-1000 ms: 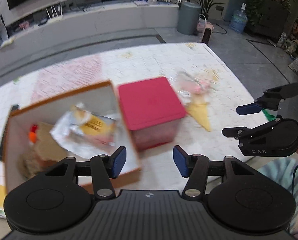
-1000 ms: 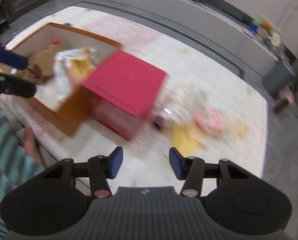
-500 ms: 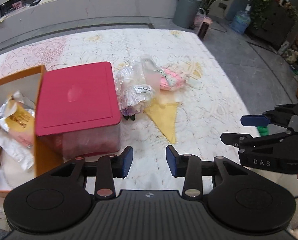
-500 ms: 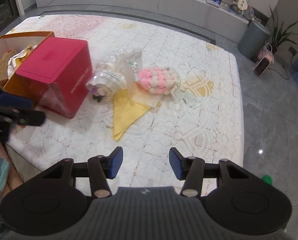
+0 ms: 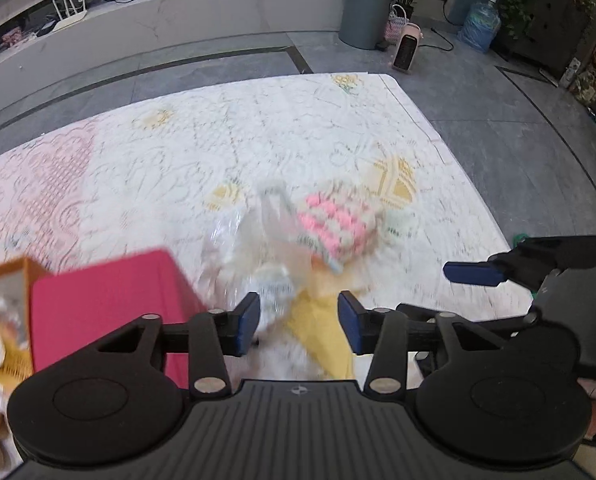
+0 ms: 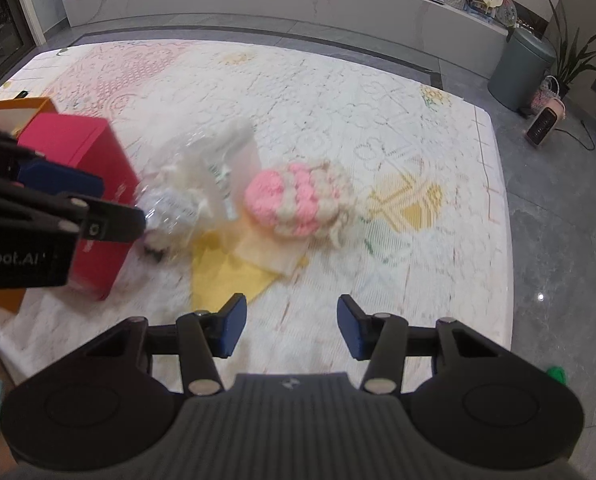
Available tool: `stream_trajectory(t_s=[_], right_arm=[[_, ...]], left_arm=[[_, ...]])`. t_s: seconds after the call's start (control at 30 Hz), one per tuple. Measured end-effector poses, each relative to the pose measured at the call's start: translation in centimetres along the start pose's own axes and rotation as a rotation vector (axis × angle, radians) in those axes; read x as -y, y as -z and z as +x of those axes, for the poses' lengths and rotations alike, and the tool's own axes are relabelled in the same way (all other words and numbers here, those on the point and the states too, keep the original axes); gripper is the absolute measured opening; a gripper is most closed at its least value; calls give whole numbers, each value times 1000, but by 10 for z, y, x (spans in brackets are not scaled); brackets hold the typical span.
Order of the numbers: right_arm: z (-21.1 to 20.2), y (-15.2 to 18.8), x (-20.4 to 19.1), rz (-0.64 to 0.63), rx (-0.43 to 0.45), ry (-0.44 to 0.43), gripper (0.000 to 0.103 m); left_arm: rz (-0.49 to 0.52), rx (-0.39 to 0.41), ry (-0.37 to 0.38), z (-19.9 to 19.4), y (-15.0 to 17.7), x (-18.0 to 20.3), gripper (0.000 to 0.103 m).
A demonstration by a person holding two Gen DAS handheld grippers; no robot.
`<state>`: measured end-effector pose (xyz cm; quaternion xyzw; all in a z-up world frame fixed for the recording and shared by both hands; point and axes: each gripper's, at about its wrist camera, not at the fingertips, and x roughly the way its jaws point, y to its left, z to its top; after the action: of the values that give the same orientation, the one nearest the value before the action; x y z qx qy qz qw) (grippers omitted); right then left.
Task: Organize soft objects
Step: 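Grasp the clear plastic item with the left tool while the right tool grasps the pink knitted ball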
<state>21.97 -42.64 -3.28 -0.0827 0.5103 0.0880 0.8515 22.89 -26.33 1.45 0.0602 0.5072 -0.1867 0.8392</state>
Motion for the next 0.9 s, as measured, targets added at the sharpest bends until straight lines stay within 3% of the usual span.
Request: stream_trajectory(t_s=[0.07, 0.33, 0.47, 0.57, 0.63, 0.67, 0.77, 0.87, 0.9], right_arm=[[8, -7, 5, -1, 2, 0, 49], [39, -28, 12, -52, 14, -27, 53], [55, -38, 7, -108, 22, -31, 68], [69, -43, 5, -137, 9, -30, 67], [77, -47, 4, -151, 8, -21, 67], [81, -49, 4, -154, 11, -20, 67], [89, -53, 5, -140, 11, -44, 63], [96, -54, 3, -137, -8, -45, 56], [97, -53, 3, -136, -7, -44, 49]], left_arm=[[-3, -8, 6, 10, -9, 0, 69], [7, -51, -30, 57, -32, 2, 68], [-9, -82, -17, 73, -37, -4, 51], [-12, -97, -7, 84, -37, -7, 32], [-28, -100, 14, 89, -37, -11, 25], [-33, -100, 23, 90, -37, -13, 18], [-43, -102, 35, 95, -37, -17, 10], [-51, -106, 39, 98, -35, -19, 8], [-53, -104, 42, 97, -35, -19, 8]])
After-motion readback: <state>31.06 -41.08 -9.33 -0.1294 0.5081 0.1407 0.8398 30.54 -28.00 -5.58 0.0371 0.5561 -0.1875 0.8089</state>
